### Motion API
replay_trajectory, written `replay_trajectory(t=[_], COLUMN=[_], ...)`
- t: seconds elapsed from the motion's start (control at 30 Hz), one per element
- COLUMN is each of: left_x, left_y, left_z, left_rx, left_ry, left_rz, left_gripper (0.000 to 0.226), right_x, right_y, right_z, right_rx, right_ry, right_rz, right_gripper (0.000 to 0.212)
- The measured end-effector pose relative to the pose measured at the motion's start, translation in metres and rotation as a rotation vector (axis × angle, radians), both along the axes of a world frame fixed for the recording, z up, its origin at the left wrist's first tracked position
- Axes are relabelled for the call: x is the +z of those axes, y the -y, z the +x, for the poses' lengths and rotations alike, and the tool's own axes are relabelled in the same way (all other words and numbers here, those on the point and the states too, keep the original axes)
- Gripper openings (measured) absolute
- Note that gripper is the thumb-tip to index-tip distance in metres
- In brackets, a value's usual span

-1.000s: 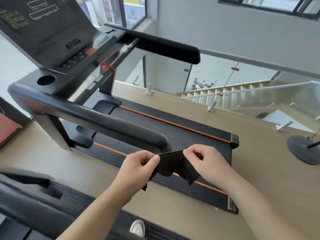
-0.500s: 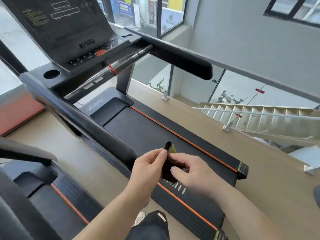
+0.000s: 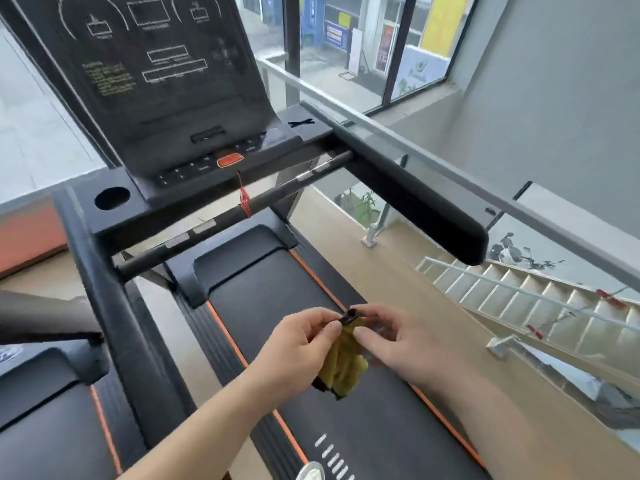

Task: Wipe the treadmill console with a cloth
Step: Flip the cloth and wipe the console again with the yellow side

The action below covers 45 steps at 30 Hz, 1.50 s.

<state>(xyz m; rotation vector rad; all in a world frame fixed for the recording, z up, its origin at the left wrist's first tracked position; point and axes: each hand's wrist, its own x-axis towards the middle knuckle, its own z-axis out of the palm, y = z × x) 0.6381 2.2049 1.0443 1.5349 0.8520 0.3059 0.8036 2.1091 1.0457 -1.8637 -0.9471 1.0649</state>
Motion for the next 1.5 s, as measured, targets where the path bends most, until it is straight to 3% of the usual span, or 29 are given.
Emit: replay_trajectory(t=[0.13,0.2,0.27,0.47,0.67,0.9,1.0,1.13,1.3,1.4,1.5], left_x=[0.008,0.005,-0.002,-0.006,0.020,0.047,0.056,0.076,0.112,0.134,0.152], left_y=[-0.052,-0.079,-0.104,-0.172,-0.259,-0.415,-0.479,-0.551,-0.612,-0.634,-0.661], left_z=[0.047,0.065,0.078,0.091,0.061,0.008,-0.013,-0.036,-0.054,-0.053,-0.044], left_rx=[0.060,0.098,0.141,0.473,0.734,1.054,1.169,1.274,1.467,1.531,1.460], left_ry=[-0.003,0.007,-0.041,-0.031,0.015,0.174,0.191,0.136,0.161,0.141,0.003], left_rz=[0.158,0.120,0.067,0.043,0.112,-0.021,0.022,0.180,0.345,0.513,0.751], left_gripper=[0.014,0.010,0.021,0.009,0.015,0.012,0.015,0.011,0.006,0.008,0.007], right_x=[0.015,0.017,0.014,0.000,0.020,0.039,0.056,0.086,0.145,0.172,0.175], right_y=[-0.067,-0.106,-0.146,-0.262,-0.400,-0.576,-0.640,-0.722,-0.816,-0.859,-0.893], right_z=[0.057,0.085,0.106,0.135,0.095,0.030,0.009,-0.004,-0.003,-0.004,-0.007], right_rx=[0.055,0.085,0.140,0.327,0.486,0.567,0.595,0.627,0.608,0.632,0.694], right_ry=[0.140,0.174,0.190,0.109,0.057,0.052,0.179,0.310,0.672,0.913,1.047], right_rz=[0.039,0.064,0.101,0.181,0.228,0.237,0.335,0.591,0.909,0.951,0.848], right_gripper=[0.005,0.015,0.018,0.018,0.018,0.009,0.005,0.016,0.028,0.045,0.057])
